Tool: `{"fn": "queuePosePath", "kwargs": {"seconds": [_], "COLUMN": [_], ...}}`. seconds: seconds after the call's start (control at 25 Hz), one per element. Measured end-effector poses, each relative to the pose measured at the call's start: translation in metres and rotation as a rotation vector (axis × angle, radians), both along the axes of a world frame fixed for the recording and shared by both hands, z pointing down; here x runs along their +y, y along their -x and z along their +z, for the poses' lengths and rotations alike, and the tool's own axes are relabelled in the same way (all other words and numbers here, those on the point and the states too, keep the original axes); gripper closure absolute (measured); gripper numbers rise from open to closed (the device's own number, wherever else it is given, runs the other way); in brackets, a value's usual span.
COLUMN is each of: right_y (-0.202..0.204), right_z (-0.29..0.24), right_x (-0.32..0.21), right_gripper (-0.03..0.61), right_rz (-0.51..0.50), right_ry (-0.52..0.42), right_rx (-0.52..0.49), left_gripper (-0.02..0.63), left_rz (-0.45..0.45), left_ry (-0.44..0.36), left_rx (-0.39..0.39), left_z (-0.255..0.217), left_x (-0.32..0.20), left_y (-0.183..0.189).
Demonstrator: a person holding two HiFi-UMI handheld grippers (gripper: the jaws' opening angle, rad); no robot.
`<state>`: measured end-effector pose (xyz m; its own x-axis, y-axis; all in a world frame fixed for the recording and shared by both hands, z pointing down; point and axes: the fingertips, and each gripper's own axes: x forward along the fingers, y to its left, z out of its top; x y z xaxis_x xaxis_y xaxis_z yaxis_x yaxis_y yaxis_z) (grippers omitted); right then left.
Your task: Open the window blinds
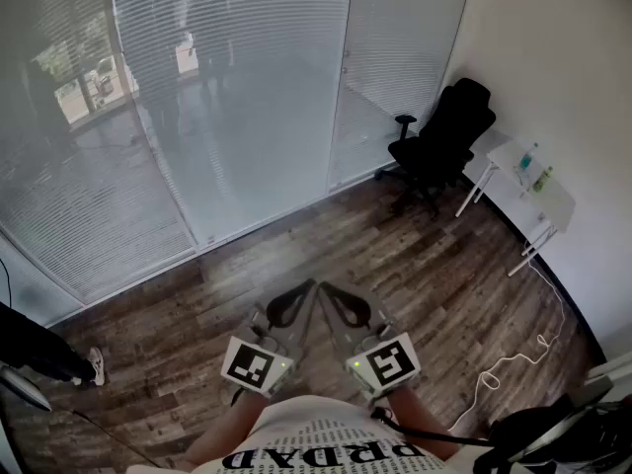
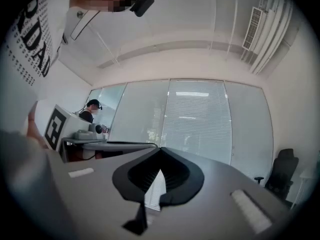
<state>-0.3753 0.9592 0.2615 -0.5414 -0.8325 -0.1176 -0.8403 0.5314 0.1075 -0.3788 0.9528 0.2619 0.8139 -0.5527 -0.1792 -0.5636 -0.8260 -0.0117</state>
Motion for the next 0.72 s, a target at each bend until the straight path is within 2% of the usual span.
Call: {"fn": "queuePosePath", "kwargs": {"seconds": [0.4,0.72], "right_y": [-0.022,-0.005], "right_z": [0.0,0.002], "right_x": [0.001,-0.004], "right_gripper": [0.571,0.571], "right_rz": [0.055,0.014], "right_ry": [0.032,0.041], "right_rx": [-0.065,-0.029], "left_gripper": [0.623,0.621], "left_rz": [0.003,-0.008], "left_ry": [0.008,-0.008], "left_rx": [-0.01,0.008], "left_z": [-0.004,-0.005], "left_x": [0.0,-0.004], "left_y": [-0.016,-0.001]}}
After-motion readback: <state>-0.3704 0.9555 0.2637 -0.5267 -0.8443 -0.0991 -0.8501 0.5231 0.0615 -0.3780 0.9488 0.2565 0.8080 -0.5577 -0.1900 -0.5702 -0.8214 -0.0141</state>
